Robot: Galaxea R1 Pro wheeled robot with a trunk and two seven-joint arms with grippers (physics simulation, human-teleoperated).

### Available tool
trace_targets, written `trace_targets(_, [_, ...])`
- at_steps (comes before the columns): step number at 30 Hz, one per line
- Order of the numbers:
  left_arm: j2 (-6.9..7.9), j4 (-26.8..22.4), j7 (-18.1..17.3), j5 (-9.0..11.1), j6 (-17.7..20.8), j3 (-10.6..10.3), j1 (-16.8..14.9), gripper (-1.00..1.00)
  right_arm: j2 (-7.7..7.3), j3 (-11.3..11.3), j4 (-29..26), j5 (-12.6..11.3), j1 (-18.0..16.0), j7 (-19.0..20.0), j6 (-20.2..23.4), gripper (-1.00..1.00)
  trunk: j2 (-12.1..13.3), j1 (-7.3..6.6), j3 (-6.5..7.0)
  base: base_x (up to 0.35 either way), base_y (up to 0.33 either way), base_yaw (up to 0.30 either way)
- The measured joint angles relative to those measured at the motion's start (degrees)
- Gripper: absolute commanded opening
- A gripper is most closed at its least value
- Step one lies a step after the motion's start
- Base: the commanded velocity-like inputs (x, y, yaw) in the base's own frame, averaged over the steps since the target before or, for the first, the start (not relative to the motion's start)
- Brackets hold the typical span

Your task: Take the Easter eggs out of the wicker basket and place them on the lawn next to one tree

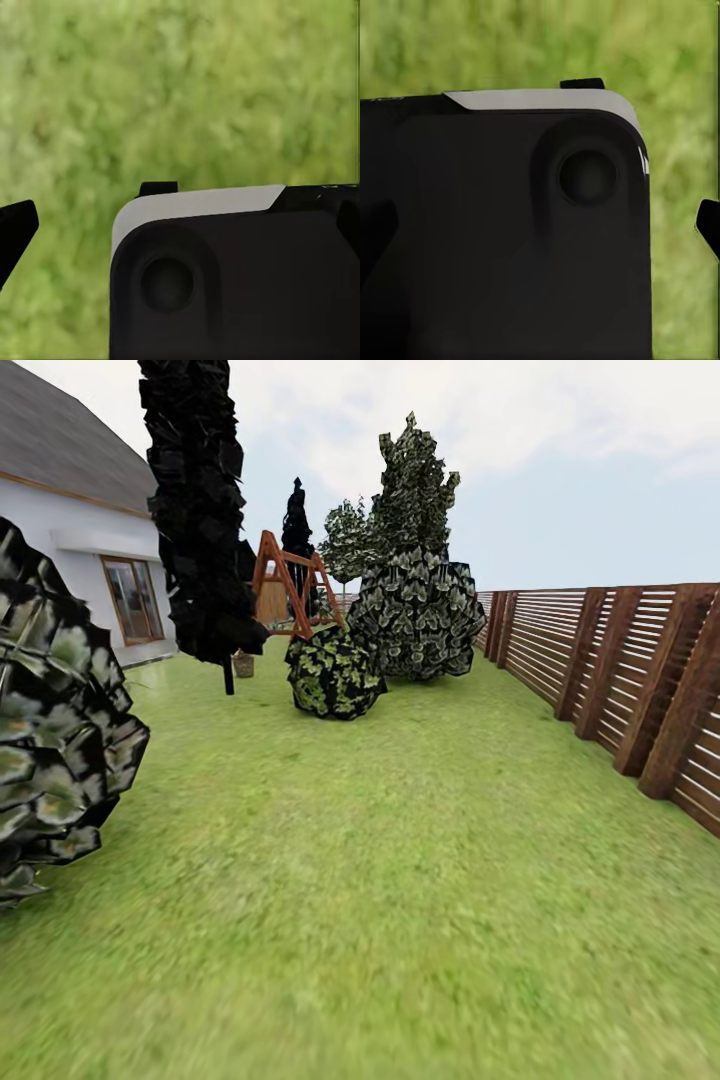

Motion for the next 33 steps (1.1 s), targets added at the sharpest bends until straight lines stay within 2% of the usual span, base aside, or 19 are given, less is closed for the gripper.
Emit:
trace_targets(15, [0.0, 0.0, 0.0, 0.0, 0.0, 0.0, 0.0, 1.0, 0.03, 0.0, 0.1, -0.3, 0.0, -0.1, 0.0, 1.0, 0.0, 0.0, 0.0, 0.266, -0.069, 0.0])
trace_targets(33, [0.0, 0.0, 0.0, 0.0, 0.0, 0.0, 0.0, 1.0, -0.1, -0.4, 0.8, -0.5, 0.0, -0.1, -0.1, 1.0, 0.0, -0.01, 0.0, 0.322, -0.006, 0.0])
